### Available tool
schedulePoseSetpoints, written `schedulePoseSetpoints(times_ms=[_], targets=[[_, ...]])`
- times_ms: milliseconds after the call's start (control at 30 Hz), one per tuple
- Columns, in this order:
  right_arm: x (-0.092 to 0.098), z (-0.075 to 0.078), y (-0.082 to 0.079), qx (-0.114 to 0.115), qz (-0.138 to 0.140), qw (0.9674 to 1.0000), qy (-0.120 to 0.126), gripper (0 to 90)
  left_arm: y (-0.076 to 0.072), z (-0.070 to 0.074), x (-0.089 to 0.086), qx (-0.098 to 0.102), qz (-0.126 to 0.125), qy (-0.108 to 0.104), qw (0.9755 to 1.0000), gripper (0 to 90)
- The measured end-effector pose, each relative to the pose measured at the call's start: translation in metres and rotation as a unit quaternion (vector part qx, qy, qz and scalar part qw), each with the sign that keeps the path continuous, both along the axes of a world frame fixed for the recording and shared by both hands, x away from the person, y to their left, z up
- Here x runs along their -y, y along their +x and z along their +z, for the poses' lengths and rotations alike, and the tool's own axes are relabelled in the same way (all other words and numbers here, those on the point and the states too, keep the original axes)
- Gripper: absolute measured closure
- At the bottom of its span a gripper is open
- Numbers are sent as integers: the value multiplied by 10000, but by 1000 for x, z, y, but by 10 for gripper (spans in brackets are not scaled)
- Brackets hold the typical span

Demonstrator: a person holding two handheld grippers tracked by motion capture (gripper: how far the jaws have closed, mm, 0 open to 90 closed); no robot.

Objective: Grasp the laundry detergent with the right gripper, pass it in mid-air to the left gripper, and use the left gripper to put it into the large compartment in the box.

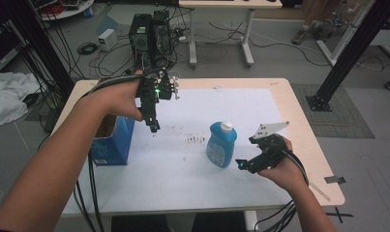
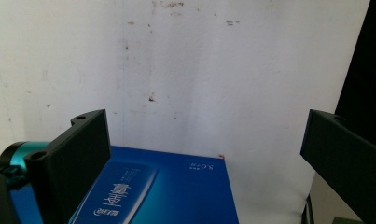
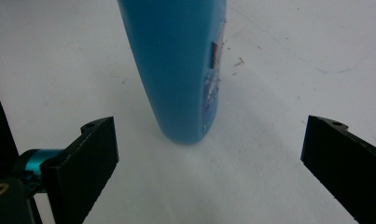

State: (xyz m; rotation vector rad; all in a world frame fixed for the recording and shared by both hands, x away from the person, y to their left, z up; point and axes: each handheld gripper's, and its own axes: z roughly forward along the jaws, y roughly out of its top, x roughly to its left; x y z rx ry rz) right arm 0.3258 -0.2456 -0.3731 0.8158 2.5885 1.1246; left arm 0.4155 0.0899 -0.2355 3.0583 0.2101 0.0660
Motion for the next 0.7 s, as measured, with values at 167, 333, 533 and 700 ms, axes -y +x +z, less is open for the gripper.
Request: schedulePoseSetpoints(times_ms=[167, 333, 533, 700], targets=[[-15, -6, 1, 27, 21, 10000, 61, 31, -3, 1, -4, 21, -1, -19, 10000, 17], [-26, -14, 4, 62, -39, 9999, 142, 31, -5, -1, -5, 18, -33, -9, 10000, 17], [-33, -22, 7, 65, -141, 9996, 238, 31, -6, -2, -6, 14, -46, -12, 10000, 17], [-36, -28, 9, 126, -251, 9988, 389, 31, -6, -2, -6, 18, -38, -23, 10000, 17]])
